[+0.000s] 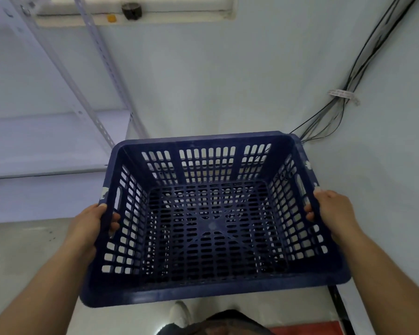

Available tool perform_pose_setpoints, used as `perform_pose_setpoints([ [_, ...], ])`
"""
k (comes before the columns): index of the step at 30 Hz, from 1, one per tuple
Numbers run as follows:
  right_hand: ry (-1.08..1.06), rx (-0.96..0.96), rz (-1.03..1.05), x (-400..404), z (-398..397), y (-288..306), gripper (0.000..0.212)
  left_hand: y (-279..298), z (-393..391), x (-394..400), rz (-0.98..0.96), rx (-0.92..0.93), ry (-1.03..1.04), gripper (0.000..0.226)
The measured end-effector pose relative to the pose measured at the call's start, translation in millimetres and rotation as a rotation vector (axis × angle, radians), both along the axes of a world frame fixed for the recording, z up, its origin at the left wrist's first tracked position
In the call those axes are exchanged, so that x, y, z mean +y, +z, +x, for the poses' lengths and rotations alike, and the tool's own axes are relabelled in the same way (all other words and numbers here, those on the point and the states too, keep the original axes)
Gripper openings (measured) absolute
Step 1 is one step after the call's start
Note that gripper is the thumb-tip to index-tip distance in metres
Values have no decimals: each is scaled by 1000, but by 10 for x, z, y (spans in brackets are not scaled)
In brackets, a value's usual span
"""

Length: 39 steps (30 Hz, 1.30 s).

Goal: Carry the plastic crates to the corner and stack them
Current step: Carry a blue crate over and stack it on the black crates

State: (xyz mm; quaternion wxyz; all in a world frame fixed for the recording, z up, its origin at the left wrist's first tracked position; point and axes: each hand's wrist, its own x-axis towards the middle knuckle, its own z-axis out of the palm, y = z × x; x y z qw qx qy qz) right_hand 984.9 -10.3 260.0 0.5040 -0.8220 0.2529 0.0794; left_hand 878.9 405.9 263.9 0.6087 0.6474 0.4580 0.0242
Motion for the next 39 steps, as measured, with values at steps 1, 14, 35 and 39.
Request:
perform_pose_setpoints([
  [1, 4, -11, -12, -1, 3, -17, 34, -7, -1, -10, 0, -7, 6, 25],
  [14, -2, -28, -33, 17, 4, -55, 35, -45, -14, 29, 12, -31, 33, 23],
  [35, -34, -29, 74, 13, 134, -53, 30, -154, 47, 68, -13, -25, -48, 32],
  [39, -24, -26, 58, 19, 98, -68, 36, -165, 54, 120, -11, -20, -38, 26],
])
